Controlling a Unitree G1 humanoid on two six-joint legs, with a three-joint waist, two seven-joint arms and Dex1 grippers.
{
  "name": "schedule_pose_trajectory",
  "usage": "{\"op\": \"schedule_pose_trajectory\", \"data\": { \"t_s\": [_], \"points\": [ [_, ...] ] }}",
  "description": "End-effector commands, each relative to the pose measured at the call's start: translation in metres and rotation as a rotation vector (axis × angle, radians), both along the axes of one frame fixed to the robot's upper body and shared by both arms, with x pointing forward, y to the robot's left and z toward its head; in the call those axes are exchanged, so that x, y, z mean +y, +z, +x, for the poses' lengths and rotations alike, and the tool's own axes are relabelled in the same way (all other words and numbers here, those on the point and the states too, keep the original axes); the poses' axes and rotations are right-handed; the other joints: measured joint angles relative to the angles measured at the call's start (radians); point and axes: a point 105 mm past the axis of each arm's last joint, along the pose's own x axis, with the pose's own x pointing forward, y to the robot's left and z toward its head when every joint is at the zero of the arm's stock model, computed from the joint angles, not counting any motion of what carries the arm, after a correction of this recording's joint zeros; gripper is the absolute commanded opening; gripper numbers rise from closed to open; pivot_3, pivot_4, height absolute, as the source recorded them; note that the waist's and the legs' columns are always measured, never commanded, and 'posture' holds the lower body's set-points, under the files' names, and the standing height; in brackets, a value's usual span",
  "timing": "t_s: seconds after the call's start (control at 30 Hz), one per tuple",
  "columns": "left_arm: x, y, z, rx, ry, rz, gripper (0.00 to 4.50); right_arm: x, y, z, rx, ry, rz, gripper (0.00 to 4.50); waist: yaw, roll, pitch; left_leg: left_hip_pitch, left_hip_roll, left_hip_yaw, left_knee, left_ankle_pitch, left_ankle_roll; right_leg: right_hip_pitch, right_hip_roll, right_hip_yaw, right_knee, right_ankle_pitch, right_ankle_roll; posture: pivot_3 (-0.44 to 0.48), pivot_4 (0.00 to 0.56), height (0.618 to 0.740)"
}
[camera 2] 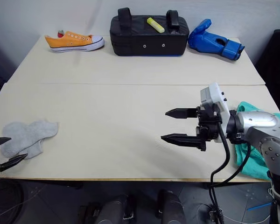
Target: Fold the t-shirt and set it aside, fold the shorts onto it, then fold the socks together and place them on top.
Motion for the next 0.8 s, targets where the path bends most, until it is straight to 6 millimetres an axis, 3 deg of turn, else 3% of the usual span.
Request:
{"op": "schedule_pose_trajectory", "data": {
  "t_s": [0.03, 0.17, 0.27, 0.53, 0.6, 0.67, 0.8],
  "points": [
    [0.005, -0.015, 0.001, 0.096, -0.001, 0.025, 4.50, 0.003, 0.007, -0.006, -0.039, 0.029, 0.007, 4.47, -0.003, 0.000, 0.000, 0.000, 0.000, 0.000, 0.000, 0.000, -0.001, 0.000, 0.000, 0.000, 0.000, 0.000, 0.000, 0.000, 0.150, 0.740],
    [0.011, -0.034, 0.000, 0.198, 0.053, -0.018, 3.59, 0.002, 0.009, -0.004, -0.048, 0.018, 0.005, 4.50, -0.004, 0.002, -0.001, 0.001, 0.000, 0.001, 0.000, 0.000, -0.002, 0.000, 0.000, 0.000, 0.001, 0.000, 0.000, 0.000, 0.150, 0.740],
    [0.011, -0.041, -0.001, 0.249, 0.083, -0.073, 2.60, 0.000, 0.011, -0.004, -0.052, 0.005, 0.006, 4.50, -0.004, 0.006, -0.002, 0.002, 0.000, 0.001, 0.000, 0.000, -0.001, 0.001, 0.000, 0.000, 0.002, 0.000, 0.000, 0.000, 0.150, 0.740],
    [-0.003, -0.040, 0.000, 0.337, 0.104, -0.228, 0.07, -0.003, 0.006, -0.005, -0.048, -0.009, -0.014, 4.50, -0.008, 0.009, -0.004, 0.005, 0.001, 0.001, 0.000, 0.000, -0.001, 0.000, 0.000, 0.001, 0.007, -0.001, -0.002, 0.000, 0.150, 0.740],
    [-0.011, -0.035, 0.003, 0.335, 0.101, -0.275, 0.03, -0.004, 0.005, -0.004, -0.046, -0.014, -0.012, 4.50, -0.006, 0.009, -0.003, 0.005, 0.001, 0.001, 0.000, 0.001, -0.002, 0.000, 0.000, 0.001, 0.007, -0.001, -0.002, 0.000, 0.150, 0.740],
    [-0.035, -0.028, 0.006, 0.349, 0.048, -0.339, 0.03, -0.005, 0.003, -0.002, -0.042, -0.022, -0.020, 4.50, -0.006, 0.009, -0.003, 0.004, 0.000, 0.001, 0.000, 0.002, -0.004, 0.000, 0.000, 0.001, 0.007, -0.001, -0.002, 0.000, 0.150, 0.740],
    [-0.117, -0.009, 0.009, 0.393, -0.149, -0.469, 0.03, -0.008, -0.004, -0.001, -0.040, -0.039, -0.044, 4.50, 0.006, 0.009, -0.003, 0.003, -0.001, 0.001, 0.000, 0.002, -0.004, 0.001, -0.002, 0.001, 0.003, 0.000, 0.000, 0.000, 0.150, 0.740]
  ]
}}
